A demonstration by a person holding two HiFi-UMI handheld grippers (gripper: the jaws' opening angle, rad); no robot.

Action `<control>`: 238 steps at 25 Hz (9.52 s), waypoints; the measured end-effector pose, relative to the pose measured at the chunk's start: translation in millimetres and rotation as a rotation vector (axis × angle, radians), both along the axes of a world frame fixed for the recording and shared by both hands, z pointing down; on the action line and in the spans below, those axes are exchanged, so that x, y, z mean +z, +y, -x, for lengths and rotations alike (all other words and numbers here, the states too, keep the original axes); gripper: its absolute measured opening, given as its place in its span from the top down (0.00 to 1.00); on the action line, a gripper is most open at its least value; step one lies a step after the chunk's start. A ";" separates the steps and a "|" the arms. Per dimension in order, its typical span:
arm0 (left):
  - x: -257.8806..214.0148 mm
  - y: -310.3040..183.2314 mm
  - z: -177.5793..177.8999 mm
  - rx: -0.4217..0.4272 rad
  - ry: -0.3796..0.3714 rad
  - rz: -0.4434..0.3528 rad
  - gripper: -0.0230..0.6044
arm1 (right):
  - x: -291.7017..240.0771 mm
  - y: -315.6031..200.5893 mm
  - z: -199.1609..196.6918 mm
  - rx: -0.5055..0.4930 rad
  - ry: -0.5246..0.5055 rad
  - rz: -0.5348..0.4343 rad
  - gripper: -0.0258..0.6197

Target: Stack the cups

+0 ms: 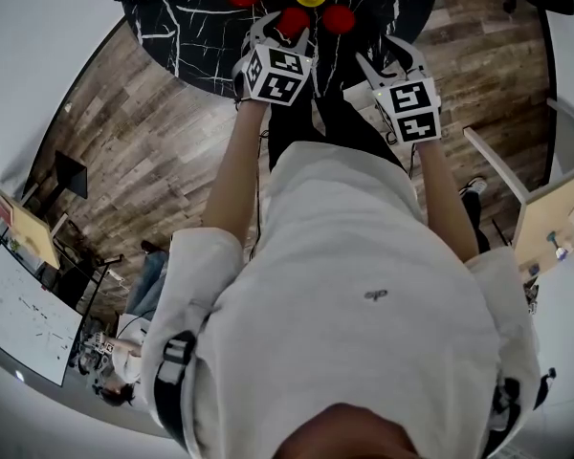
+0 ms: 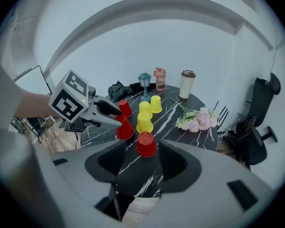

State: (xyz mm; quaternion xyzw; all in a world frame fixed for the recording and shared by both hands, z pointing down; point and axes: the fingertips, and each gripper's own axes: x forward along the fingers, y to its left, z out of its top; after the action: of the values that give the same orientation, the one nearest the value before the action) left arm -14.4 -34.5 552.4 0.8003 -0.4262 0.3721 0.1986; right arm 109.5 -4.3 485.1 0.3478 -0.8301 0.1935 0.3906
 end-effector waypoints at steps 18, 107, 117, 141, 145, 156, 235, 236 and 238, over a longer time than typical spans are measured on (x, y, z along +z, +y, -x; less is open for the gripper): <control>23.7 14.3 -22.8 0.104 -0.020 0.005 0.65 | 8.7 10.9 -3.0 0.019 -0.004 0.012 0.63; 22.4 -82.4 103.7 0.050 -0.006 -0.119 0.60 | 2.1 -10.9 46.8 0.214 0.053 0.041 0.63; 26.6 -80.3 102.9 0.082 -0.025 -0.115 0.60 | 3.1 -6.8 40.2 0.243 0.058 0.041 0.63; 10.1 -32.3 84.0 0.171 0.004 -0.126 0.60 | -6.0 -13.9 55.1 0.228 0.027 -0.004 0.64; 9.2 -17.6 75.5 0.183 0.023 -0.110 0.60 | -6.7 -11.9 57.0 0.224 0.020 -0.009 0.64; 17.7 10.2 54.5 0.239 0.011 -0.090 0.60 | -3.7 -1.0 49.2 0.232 0.008 -0.008 0.64; 0.8 38.1 72.2 -0.346 0.179 -0.103 0.56 | 96.4 -98.2 106.9 -0.447 0.305 0.010 0.56; 0.3 38.1 73.2 -0.354 0.177 -0.103 0.56 | 98.0 -98.8 106.9 -0.453 0.305 0.008 0.57; -1.1 36.5 75.0 -0.369 0.174 -0.110 0.56 | 100.2 -101.3 107.5 -0.464 0.304 0.003 0.58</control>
State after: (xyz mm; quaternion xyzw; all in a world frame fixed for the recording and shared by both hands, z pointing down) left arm -89.4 2.0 551.3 0.7474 -0.5663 0.2352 0.2556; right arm 1.9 -105.6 585.3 0.1728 -0.8192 0.0458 0.5450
